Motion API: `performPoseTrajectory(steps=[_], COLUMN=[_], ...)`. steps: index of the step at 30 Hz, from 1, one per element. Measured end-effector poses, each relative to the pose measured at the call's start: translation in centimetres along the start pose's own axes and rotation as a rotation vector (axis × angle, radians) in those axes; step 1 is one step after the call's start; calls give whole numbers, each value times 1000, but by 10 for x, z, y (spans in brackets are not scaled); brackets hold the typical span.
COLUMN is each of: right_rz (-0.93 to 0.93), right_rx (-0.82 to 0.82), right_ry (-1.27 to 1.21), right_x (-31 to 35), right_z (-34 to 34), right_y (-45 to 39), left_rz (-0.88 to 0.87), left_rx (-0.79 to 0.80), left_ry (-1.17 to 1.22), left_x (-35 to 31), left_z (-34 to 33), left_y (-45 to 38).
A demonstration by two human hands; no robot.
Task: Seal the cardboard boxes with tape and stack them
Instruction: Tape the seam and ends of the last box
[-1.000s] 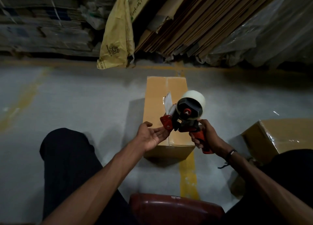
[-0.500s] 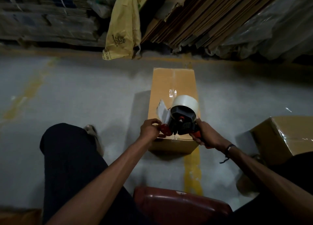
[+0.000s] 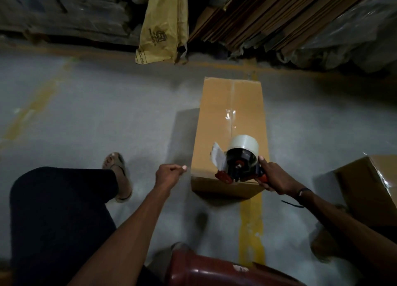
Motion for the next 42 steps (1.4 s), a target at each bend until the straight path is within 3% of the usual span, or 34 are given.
performPoseTrajectory(steps=[7,15,18,21,24,26,28,30,32,35,37,38,39,42], right_rz=[-4,91,36,-11,208,242,151,-5,-131,-90,88,133,174,266], right_rx=[8,-4,-4,144,144,101,25,-173,-157,-110,-158,-90,-29,-80], right_ry=[55,193,154,61,237,279,242,295,306,351,523,520,551,666], right_x=[-29,-33,-47,-84,-88,-94,-89,-71,-75,-69,-54,-53,-56,-46], right_z=[-16,-17,-14,-32,-38,-35,-28,-8,-12,-13,-8,-14,-18,-16], right_y=[-4,-11,-18,-27,-37,-43,-37,-27,-22,-23,-27,-29,-30,-32], left_rz=[28,-14,-23,-3,53,83,99,120,147,127,47,4,-37,-70], left_rx=[-17,-89,-95,-98,-76,-62,-58,-60,-90,-188,-317,-360,-371,-277], left_ry=[-179,-223,-222,-210,-131,-91,-57,-55,-109,-185,-183,-155,-116,-97], left_x=[43,22,19,25,41,45,45,46,49,43,31,24,17,-1], left_z=[-23,-16,-19,-24,-30,-32,-31,-31,-33,-31,-23,-20,-22,-41], left_y=[-48,-34,-32,-33,-39,-39,-39,-42,-43,-30,-23,-20,-18,-11])
Point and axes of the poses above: each hand's wrist, its own y-axis away from the middle knuckle, its own z-axis out of the back of the hand, x = y × z, the point moved 9 cm from there along -y, towards the middle knuckle, and after that the axes turned 9 degrees about z, right-handed, at the moved point
